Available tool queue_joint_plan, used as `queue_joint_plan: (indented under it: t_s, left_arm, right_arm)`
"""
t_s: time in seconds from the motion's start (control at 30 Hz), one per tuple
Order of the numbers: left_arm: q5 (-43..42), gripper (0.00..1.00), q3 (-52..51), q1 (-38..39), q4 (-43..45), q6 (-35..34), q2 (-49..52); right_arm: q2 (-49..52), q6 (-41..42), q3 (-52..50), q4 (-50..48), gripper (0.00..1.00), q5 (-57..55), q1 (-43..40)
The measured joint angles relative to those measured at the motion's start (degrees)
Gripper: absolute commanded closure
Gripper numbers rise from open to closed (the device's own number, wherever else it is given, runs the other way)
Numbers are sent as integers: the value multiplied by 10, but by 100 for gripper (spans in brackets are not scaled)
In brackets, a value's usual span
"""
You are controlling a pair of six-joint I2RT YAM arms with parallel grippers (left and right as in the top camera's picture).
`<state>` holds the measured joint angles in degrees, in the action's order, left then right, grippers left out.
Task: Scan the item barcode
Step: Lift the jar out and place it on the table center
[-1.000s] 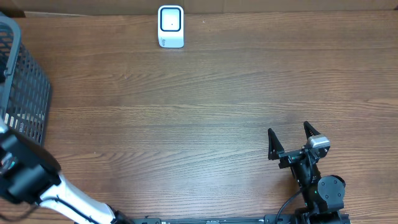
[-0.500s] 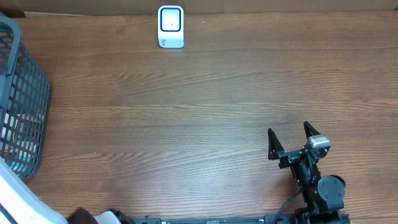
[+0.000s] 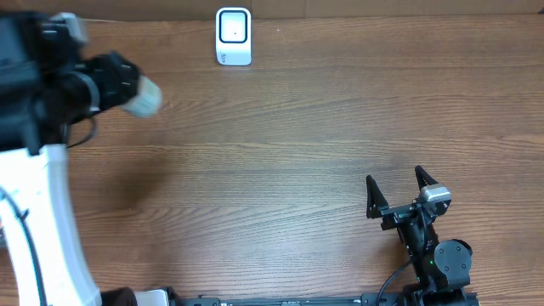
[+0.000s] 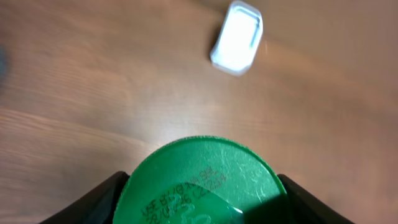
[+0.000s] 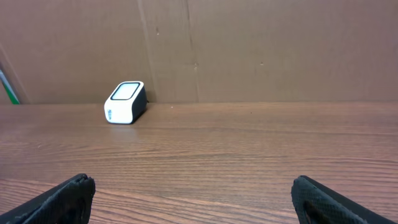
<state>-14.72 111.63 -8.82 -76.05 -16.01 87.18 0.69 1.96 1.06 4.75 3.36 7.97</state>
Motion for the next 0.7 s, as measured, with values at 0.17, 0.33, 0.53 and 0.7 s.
queue_joint_plan:
  t_s: [0.17, 0.33, 0.53, 0.7]
  left_arm:
    - [28, 65, 0, 109, -31, 6, 73]
    - [45, 66, -25, 199, 1, 9, 144]
    - [89, 66, -85, 290, 87, -20, 210]
    - [160, 65, -138, 352, 185, -65, 230]
  right_arm:
    - [0, 0, 0, 0, 0, 0, 0]
    - [0, 0, 0, 0, 0, 0, 0]
    - [0, 0, 0, 0, 0, 0, 0]
    - [0, 0, 0, 0, 0, 0, 0]
